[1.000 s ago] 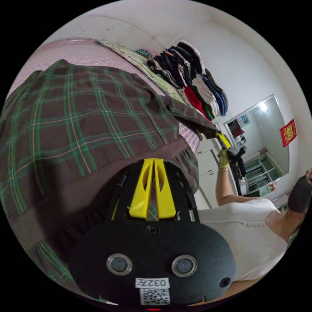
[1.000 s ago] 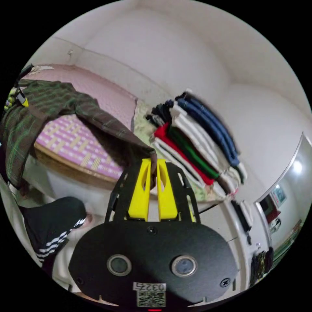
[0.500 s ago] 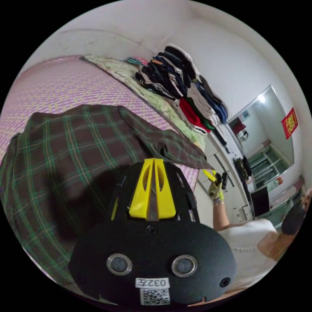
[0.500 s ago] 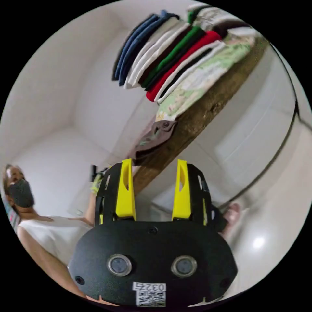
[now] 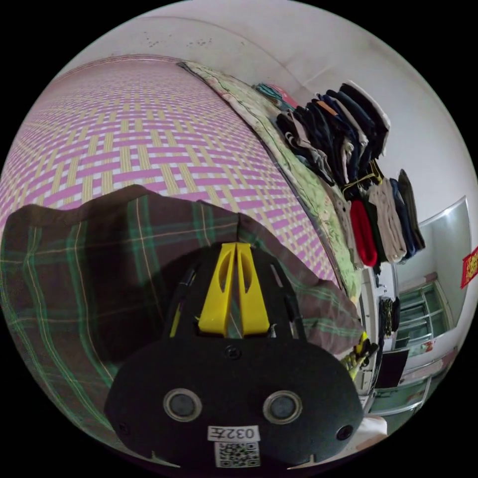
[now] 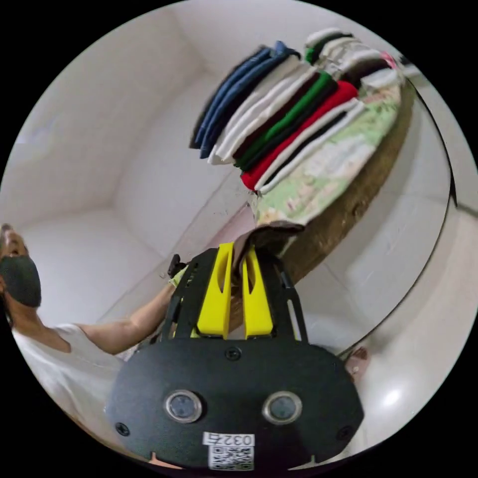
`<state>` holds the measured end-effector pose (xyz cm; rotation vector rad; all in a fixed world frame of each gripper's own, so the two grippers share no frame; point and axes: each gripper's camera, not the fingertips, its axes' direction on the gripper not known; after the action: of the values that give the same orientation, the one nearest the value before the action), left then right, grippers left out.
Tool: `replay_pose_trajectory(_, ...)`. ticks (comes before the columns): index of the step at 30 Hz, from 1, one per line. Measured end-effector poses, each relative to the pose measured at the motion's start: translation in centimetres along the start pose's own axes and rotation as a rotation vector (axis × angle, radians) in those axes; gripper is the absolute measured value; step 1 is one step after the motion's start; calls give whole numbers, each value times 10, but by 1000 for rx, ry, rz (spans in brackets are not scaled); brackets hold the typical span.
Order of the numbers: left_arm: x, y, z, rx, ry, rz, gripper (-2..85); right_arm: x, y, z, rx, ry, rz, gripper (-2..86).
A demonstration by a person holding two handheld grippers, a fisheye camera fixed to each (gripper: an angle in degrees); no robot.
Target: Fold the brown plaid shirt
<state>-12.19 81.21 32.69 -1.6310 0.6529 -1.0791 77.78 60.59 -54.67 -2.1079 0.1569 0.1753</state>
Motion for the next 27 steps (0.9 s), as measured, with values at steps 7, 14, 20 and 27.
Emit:
replay_pose_trajectory(7,-32,-42,-13,93,-132,-111,-9,-75,-54,83,-117,104,-300,24)
replay_pose_trajectory(14,-33,6,-86,181,311,24,17,-116,-109,140,-169,206,-416,23)
replay_pose_trajectory(20,-5,123,-162,178,781,180,136,-222,-101,171,-227,-33,-635,25)
replay_pose_trajectory(27,-56,274,-241,379,839,105,170,-374,39,257,-464,-191,-1004,29)
